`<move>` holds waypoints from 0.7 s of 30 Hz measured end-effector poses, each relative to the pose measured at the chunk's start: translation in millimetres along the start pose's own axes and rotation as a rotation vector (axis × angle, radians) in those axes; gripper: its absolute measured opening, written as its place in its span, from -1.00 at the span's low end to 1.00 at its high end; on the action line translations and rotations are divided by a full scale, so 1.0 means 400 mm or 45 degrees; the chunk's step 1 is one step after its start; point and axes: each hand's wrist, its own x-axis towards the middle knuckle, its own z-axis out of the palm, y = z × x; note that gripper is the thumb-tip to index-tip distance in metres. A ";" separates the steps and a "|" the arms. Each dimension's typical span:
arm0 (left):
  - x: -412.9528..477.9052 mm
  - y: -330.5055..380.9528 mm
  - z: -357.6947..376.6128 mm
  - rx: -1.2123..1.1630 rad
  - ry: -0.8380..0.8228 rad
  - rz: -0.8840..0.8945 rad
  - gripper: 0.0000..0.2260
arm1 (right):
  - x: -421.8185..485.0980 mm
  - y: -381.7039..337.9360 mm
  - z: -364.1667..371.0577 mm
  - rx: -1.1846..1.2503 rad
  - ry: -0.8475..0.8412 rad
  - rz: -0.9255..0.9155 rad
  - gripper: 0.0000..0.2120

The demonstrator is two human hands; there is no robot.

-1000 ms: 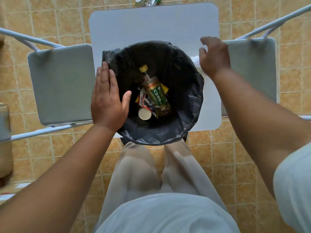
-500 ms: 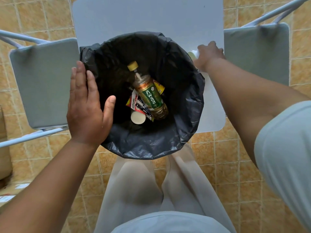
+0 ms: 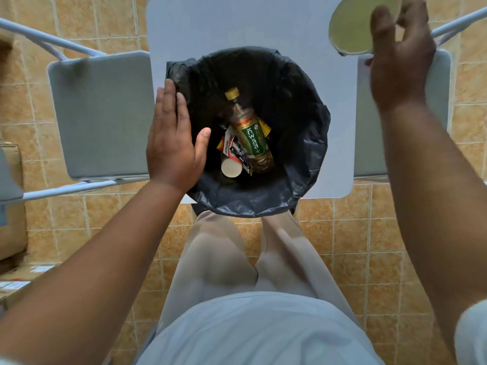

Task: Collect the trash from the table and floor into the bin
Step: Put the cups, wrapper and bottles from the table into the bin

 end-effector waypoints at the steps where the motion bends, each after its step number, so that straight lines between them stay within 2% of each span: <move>1: 0.000 0.000 -0.001 -0.007 -0.007 -0.003 -0.38 | -0.033 -0.046 -0.015 0.174 -0.027 -0.034 -0.67; 3: 0.000 -0.001 -0.004 -0.035 -0.012 -0.005 -0.40 | -0.099 -0.122 -0.019 0.463 -0.202 -0.005 -0.75; 5: 0.001 -0.001 -0.007 -0.081 -0.007 -0.007 -0.41 | -0.165 -0.178 0.012 0.500 -0.416 0.141 -0.75; 8: 0.000 -0.002 -0.010 -0.147 -0.012 -0.011 -0.41 | -0.254 -0.198 0.098 0.104 -0.651 0.344 -0.65; 11: -0.002 -0.004 -0.014 -0.174 -0.030 -0.012 -0.41 | -0.317 -0.181 0.190 -0.172 -0.829 0.524 -0.39; 14: -0.003 -0.004 -0.019 -0.187 -0.043 -0.004 -0.40 | -0.349 -0.178 0.253 -0.160 -0.875 0.854 -0.23; 16: -0.003 -0.004 -0.020 -0.188 -0.054 -0.004 -0.39 | -0.365 -0.177 0.276 -0.106 -0.884 0.986 -0.19; 19: -0.003 -0.004 -0.021 -0.176 -0.059 -0.001 -0.39 | -0.375 -0.171 0.276 -0.080 -0.855 0.916 -0.22; 21: -0.004 -0.005 -0.021 -0.171 -0.059 0.000 -0.39 | -0.378 -0.167 0.250 -0.096 -0.830 0.748 -0.38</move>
